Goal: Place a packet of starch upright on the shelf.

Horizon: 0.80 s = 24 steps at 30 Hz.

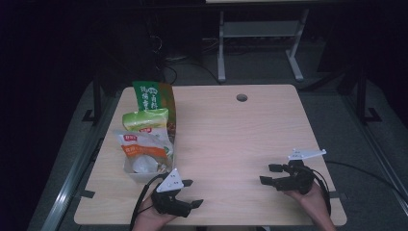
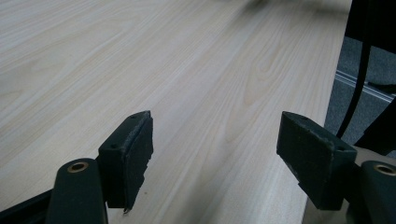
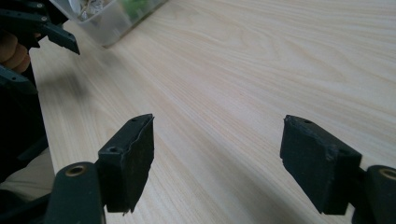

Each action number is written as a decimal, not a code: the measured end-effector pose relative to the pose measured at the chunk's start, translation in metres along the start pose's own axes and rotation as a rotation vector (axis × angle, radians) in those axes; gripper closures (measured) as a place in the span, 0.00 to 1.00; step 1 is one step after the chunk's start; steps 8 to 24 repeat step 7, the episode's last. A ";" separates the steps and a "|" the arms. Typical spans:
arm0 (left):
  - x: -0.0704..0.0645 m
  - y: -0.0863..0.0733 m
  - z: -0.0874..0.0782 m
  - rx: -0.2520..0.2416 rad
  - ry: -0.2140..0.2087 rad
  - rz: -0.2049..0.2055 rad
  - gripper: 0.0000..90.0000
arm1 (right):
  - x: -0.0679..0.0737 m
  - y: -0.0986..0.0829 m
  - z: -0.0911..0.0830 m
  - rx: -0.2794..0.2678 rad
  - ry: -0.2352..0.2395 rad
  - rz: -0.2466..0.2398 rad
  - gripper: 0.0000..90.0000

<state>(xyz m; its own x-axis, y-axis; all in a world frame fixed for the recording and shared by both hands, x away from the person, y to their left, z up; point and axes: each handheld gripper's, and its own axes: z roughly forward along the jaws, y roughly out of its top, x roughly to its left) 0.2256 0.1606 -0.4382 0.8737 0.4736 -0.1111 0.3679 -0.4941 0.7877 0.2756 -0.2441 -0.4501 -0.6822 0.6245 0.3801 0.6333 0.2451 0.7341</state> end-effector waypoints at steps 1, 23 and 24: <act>0.000 0.000 0.000 -0.001 0.000 0.000 0.30 | 0.000 -0.002 -0.001 -0.010 -0.004 0.004 0.28; 0.000 0.001 -0.001 -0.005 0.002 0.016 0.29 | 0.004 -0.007 -0.003 -0.027 -0.032 -0.008 0.26; 0.000 0.001 -0.001 -0.005 0.002 0.016 0.29 | 0.004 -0.007 -0.003 -0.027 -0.032 -0.008 0.26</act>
